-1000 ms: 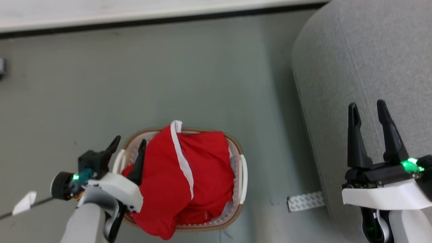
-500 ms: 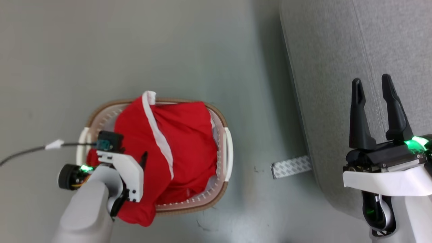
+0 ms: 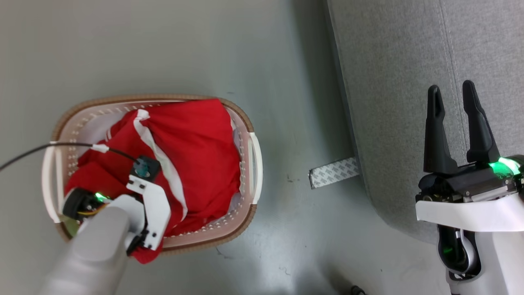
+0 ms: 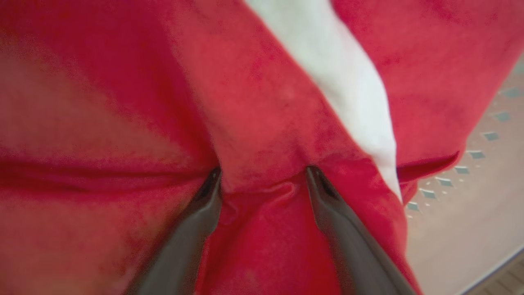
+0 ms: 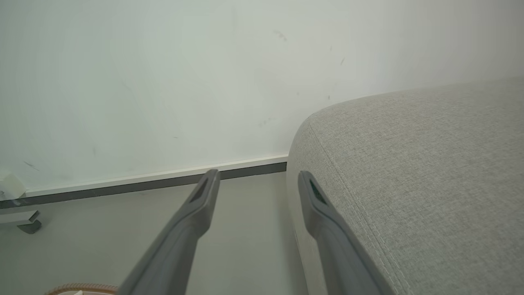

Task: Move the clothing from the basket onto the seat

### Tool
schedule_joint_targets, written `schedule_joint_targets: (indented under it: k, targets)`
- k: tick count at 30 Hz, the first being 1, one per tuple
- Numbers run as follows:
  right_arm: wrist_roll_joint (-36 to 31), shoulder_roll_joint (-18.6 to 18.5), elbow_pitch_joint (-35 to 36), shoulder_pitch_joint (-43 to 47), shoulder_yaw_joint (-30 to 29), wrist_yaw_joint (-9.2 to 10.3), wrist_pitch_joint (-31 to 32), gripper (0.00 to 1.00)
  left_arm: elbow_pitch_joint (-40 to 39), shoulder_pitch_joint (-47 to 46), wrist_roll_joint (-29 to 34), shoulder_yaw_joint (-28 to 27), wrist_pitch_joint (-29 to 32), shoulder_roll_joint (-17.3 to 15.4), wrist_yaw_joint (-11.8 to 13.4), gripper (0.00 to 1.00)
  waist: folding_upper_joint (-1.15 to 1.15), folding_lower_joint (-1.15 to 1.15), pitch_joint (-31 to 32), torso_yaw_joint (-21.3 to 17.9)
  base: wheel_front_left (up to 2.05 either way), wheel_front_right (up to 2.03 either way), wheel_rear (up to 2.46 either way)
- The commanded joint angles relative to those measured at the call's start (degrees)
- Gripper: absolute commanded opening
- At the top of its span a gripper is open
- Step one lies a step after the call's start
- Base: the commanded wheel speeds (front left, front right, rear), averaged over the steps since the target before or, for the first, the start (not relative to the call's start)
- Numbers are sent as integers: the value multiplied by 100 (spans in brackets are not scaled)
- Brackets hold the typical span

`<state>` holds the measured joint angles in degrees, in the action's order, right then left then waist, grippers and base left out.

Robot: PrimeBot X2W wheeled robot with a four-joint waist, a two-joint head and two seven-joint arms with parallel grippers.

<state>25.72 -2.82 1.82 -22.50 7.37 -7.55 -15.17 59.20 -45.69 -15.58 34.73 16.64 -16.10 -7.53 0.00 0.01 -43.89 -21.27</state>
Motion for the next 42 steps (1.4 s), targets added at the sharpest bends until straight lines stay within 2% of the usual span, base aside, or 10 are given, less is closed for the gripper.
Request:
schedule_joint_targets:
  k: [1, 2, 3, 4, 5, 13, 25, 35, 42]
  targets:
    - [74, -12, 37, -127, 15, 12, 2, 100, 45, -130, -136, 200, 48, -146, 11, 100, 0, -1, -162, -105, 0, 0, 0]
    - [78, -12, 46, -125, 16, 12, 2, 100, 60, -169, -203, 288, 66, -176, 11, 100, 0, -1, -191, -114, 0, 0, 0]
    - [87, -12, 46, -115, 11, 12, 2, 100, 81, -205, -243, 372, 68, -200, 11, 77, 0, -1, -212, -117, 0, 0, 0]
    - [92, -12, 44, -114, 5, 12, 2, 100, 96, -235, -295, 444, 63, -209, 11, 27, 0, -1, -223, -115, 0, 0, 0]
    - [93, -13, 41, -117, -5, 12, 2, 100, 110, -265, -365, 502, 36, -215, 11, 0, 0, -1, -227, -110, 0, 0, 0]
    - [-14, -14, -104, -126, -64, 12, 2, 100, 249, -205, -905, 806, -378, -133, 12, 0, 0, -1, 207, 20, 0, 0, 0]
    - [-480, -17, -497, 345, -224, 12, 3, 100, 105, 407, -1662, 1079, -1550, 326, 11, 0, 0, -1, 2000, 689, 0, 0, 0]
    - [-648, -18, -801, 860, -153, 12, 2, 100, -483, 986, -2247, 1187, -2373, 413, 11, 0, 0, -1, 3264, 1109, 0, 0, 0]
    - [-658, -16, -894, 1266, -142, 12, 3, 100, -1190, 1192, -2490, 1094, -2720, 374, 25, 0, 0, -1, 3781, 1366, 0, 0, 0]
